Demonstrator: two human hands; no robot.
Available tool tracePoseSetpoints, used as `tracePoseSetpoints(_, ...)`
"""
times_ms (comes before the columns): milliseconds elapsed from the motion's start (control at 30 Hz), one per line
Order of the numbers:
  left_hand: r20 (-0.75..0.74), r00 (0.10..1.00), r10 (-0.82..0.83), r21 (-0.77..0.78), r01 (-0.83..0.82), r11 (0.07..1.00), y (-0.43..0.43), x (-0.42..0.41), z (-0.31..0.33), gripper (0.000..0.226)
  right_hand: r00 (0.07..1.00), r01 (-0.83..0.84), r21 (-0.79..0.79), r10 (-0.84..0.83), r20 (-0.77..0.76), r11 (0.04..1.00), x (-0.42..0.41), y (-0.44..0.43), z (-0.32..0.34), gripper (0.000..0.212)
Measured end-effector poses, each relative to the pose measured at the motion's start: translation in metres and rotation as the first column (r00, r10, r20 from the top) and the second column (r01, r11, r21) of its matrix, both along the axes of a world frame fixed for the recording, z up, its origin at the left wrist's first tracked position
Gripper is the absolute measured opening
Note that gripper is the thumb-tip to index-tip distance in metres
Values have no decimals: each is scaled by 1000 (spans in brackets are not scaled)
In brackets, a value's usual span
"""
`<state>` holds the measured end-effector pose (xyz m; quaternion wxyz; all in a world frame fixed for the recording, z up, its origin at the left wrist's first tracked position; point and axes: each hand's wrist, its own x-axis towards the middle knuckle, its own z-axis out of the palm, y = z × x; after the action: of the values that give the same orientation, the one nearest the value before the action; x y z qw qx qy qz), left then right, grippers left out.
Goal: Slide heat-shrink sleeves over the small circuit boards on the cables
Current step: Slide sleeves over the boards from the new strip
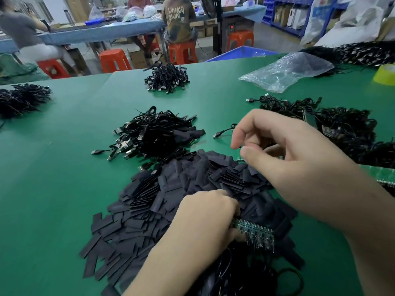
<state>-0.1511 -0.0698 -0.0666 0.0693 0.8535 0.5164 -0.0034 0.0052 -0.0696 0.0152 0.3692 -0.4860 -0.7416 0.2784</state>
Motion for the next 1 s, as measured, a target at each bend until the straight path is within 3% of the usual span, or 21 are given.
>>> tracePoseSetpoints(167,119,993,-12,-67,21,998,0,-7,9,36,1000,-12,-42,13,4,999,-3,1,-2,4)
tracePoseSetpoints(233,227,974,12,-138,20,990,-1,-13,15,30,999,-14,-52,15,30,999,-1,1,-2,11)
tracePoseSetpoints(333,505,853,131,-397,95,913,0,-28,30,22,998,-31,-95,35,46,995,1,0,0,20)
tracePoseSetpoints(433,663,705,252,-558,242,793,0,-47,49,20,994,-58,-125,69,86,991,1,-2,1,33)
tracePoseSetpoints(600,798,520,304,-505,302,809,-3,-71,72,19,945,-238,-330,296,140,914,0,-8,4,70)
tracePoseSetpoints(767,850,417,321,-442,235,866,-6,-77,82,16,952,-274,-290,302,53,917,-4,-6,2,39)
tracePoseSetpoints(900,847,433,308,-420,190,887,-5,-75,81,12,956,-252,-250,281,85,935,-6,-6,7,35)
tracePoseSetpoints(1000,858,416,301,-421,233,877,-5,-77,81,10,961,-258,-267,275,26,928,-8,-6,8,28)
